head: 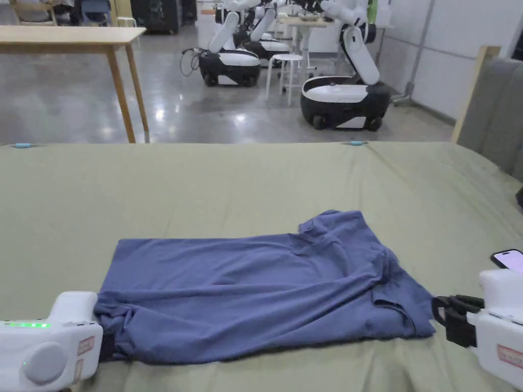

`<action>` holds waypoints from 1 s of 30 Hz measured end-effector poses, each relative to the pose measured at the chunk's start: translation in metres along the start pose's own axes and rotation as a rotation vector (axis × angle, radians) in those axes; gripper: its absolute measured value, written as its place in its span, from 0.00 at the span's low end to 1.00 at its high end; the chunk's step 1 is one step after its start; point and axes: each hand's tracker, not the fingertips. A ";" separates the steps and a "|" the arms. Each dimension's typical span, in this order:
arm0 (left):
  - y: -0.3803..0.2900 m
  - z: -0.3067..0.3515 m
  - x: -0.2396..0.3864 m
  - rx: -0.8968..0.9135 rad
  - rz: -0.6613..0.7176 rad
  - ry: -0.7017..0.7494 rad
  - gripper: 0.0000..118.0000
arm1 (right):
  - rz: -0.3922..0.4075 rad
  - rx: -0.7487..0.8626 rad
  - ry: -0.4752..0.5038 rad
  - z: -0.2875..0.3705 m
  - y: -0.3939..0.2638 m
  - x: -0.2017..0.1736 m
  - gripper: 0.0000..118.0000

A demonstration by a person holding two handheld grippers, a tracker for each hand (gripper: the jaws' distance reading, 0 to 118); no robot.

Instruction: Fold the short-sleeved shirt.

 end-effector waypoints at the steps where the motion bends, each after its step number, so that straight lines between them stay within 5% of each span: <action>1: 0.000 0.003 -0.001 0.005 0.008 -0.006 0.03 | -0.014 -0.056 -0.030 -0.019 0.002 0.009 0.03; 2: 0.000 0.005 -0.001 0.007 0.013 -0.012 0.03 | -0.005 -0.076 -0.037 -0.032 0.003 0.014 0.21; 3: 0.000 0.006 -0.003 0.012 0.023 -0.020 0.03 | -0.025 -0.056 -0.002 -0.045 0.002 0.021 0.72; 4: 0.000 0.007 -0.004 0.012 0.034 -0.035 0.03 | -0.068 -0.071 0.023 -0.057 0.002 0.028 0.72; 6: 0.001 0.012 0.000 0.003 0.042 -0.045 0.03 | -0.123 -0.193 0.076 -0.085 0.000 0.036 1.00; 12: 0.003 0.017 0.005 0.000 0.027 -0.045 0.03 | -0.032 -0.286 0.020 -0.117 -0.013 0.023 0.89; 17: 0.003 0.016 0.006 -0.004 0.025 -0.041 0.03 | 0.085 -0.262 -0.014 -0.117 -0.006 -0.007 0.42; 18: 0.003 0.015 0.005 -0.003 0.024 -0.040 0.03 | 0.099 -0.261 -0.043 -0.117 -0.005 -0.007 0.17; 19: 0.003 0.015 0.005 -0.005 0.021 -0.037 0.03 | 0.047 -0.248 0.051 -0.117 -0.002 -0.004 0.06; 30: -0.016 0.078 -0.013 0.078 0.043 -0.069 0.03 | 0.045 -0.222 0.045 -0.037 0.002 -0.005 0.06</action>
